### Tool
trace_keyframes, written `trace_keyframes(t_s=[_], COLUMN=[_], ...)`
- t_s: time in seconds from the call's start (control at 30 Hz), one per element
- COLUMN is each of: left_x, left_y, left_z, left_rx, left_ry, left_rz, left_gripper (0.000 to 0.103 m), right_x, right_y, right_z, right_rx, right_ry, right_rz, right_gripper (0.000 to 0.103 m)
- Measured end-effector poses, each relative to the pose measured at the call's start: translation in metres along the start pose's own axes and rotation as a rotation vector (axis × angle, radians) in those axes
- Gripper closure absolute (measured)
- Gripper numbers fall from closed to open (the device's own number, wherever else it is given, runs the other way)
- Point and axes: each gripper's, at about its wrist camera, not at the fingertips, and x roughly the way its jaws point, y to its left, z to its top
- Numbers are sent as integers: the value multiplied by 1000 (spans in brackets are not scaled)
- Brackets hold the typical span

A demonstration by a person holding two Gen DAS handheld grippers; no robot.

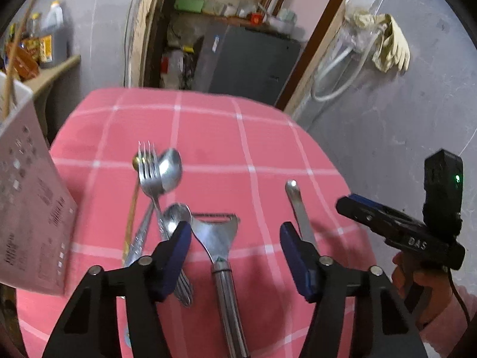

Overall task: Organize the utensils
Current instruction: 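Move both tools back toward the forks and spoons on the table, then grasp the metal peeler with the left tool while the right tool grasps a silver knife, then lift the peeler and knife and carry both over the white caddy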

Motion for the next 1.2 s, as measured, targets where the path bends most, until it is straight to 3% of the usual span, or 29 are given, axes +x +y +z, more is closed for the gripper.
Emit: trace_keyframes(t_s=[0.33, 0.67, 0.77, 0.93, 1.07, 1.2], left_x=[31, 52, 53, 58, 60, 57], left_y=[5, 9, 12, 21, 27, 29], left_z=[-6, -6, -4, -2, -2, -2], left_rx=[-55, -94, -114, -172, -203, -221], left_ry=[146, 269, 279, 312, 326, 325], left_rz=[17, -16, -28, -71, -94, -140], left_gripper=[58, 74, 79, 85, 85, 86], right_x=[41, 72, 72, 72, 73, 72], right_y=[1, 12, 7, -19, -26, -22], right_z=[4, 19, 22, 19, 15, 11], right_rx=[-13, -60, -9, 186, 267, 253], right_ry=[111, 223, 225, 230, 232, 230], right_rz=[11, -35, -11, 101, 146, 147], right_gripper=[61, 68, 76, 92, 95, 97])
